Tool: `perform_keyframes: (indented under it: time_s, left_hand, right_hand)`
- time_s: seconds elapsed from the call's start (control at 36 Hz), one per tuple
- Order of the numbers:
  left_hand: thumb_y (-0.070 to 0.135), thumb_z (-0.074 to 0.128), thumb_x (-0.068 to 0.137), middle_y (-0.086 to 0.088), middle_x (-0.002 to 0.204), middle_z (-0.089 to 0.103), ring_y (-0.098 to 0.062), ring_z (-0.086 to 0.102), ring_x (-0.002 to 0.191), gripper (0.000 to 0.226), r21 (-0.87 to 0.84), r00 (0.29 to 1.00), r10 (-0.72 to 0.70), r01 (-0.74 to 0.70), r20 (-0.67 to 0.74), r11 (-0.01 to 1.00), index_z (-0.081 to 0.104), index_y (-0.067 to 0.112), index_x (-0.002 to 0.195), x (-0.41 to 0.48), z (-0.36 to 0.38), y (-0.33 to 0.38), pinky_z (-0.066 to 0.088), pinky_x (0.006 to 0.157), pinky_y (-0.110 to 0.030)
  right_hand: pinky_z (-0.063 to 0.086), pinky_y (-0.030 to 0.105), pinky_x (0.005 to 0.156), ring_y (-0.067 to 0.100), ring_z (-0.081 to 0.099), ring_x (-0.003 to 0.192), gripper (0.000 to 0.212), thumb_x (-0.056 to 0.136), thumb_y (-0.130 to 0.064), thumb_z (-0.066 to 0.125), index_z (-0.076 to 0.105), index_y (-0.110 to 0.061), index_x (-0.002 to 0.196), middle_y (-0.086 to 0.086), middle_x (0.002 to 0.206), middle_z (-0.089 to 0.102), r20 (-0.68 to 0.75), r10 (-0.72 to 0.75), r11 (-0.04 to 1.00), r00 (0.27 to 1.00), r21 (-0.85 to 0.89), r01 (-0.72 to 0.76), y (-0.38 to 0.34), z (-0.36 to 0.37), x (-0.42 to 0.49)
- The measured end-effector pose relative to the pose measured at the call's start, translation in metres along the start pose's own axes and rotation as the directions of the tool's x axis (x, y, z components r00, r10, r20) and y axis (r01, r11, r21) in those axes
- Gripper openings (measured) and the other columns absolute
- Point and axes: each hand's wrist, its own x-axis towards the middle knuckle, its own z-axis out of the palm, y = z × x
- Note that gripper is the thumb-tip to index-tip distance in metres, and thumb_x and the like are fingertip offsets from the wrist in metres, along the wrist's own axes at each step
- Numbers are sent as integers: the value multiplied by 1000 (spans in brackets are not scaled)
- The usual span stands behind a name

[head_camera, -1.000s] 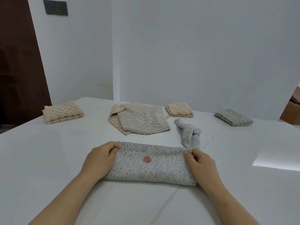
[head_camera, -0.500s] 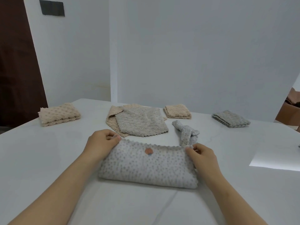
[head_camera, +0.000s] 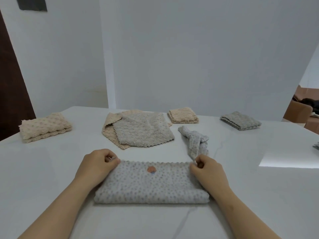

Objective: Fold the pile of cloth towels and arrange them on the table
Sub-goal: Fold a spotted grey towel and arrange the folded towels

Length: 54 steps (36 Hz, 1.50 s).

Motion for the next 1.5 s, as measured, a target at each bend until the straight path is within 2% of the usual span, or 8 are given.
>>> perform_keyframes:
  time_s: [0.22, 0.36, 0.56, 0.69, 0.92, 1.22, 1.42, 1.5]
  left_hand:
    - [29, 66, 82, 13, 79, 62, -4, 55, 76, 12, 52, 990, 10, -17, 142, 998, 62, 33, 72, 2, -1, -4, 37, 60, -16]
    - [29, 64, 83, 12, 81, 61, -11, 55, 81, 15, 132, 989, 13, -33, 150, 991, 58, 35, 71, 0, 4, -3, 41, 70, -27]
    - [34, 64, 83, 7, 92, 56, -12, 55, 86, 11, 152, 984, 25, -52, 177, 987, 56, 34, 75, 0, 2, -4, 44, 77, -29]
    - [40, 59, 86, 8, 88, 52, -12, 53, 86, 12, 213, 978, -5, -40, 210, 976, 52, 33, 92, 1, 3, -5, 42, 75, -28]
    - [33, 62, 85, 7, 81, 56, -11, 53, 77, 17, 179, 980, -19, -18, 199, 984, 52, 30, 72, -3, 0, 1, 42, 70, -29]
    - [9, 67, 82, -8, 68, 57, -18, 42, 52, 18, -349, 979, -103, 160, 177, 924, 52, 10, 73, 1, -3, -1, 32, 48, -24]
    - [13, 71, 79, -5, 73, 62, -16, 51, 60, 12, -236, 983, -69, 109, 171, 966, 61, 15, 75, 1, -3, -2, 37, 53, -24]
    - [13, 71, 79, -2, 70, 60, -13, 51, 60, 12, -189, 986, -55, 85, 157, 978, 61, 16, 73, 0, -2, -1, 37, 53, -24]
  right_hand:
    - [39, 26, 62, 11, 54, 73, 6, 89, -36, 51, 54, -33, 92, -13, 69, 53, 59, -13, 993, 998, -120, 20, 0, -3, 1]
    - [39, 27, 65, 11, 53, 80, 16, 91, -35, 49, 61, -26, 89, -10, 81, 58, 74, -10, 982, 997, -188, 24, -2, -3, 0]
    - [42, 27, 64, 12, 55, 78, 10, 88, -27, 51, 56, -26, 80, -13, 75, 55, 69, 26, 986, 997, -164, -14, 0, -4, 2]
    - [42, 26, 70, 13, 57, 91, 17, 88, -24, 46, 59, -30, 96, -8, 98, 62, 109, 25, 967, 994, -255, 4, -5, -4, 1]
    - [44, 28, 81, 15, 55, 109, 36, 93, -34, 42, 50, -26, 126, -3, 121, 57, 173, 16, 916, 985, -397, 55, -7, -5, 4]
    - [41, 27, 72, 10, 54, 90, 32, 87, -39, 56, 45, -30, 116, -15, 89, 49, 157, -15, 974, 988, -221, 50, 0, -8, 3]
    - [44, 28, 77, 10, 54, 85, 8, 84, -26, 60, 54, -29, 89, -12, 79, 54, 162, -2, 993, 987, -114, 21, 4, -12, 4]
    - [42, 26, 72, 7, 53, 78, 13, 83, -23, 60, 54, -31, 76, -12, 77, 56, 136, -14, 997, 991, -72, 24, 5, -12, 3]
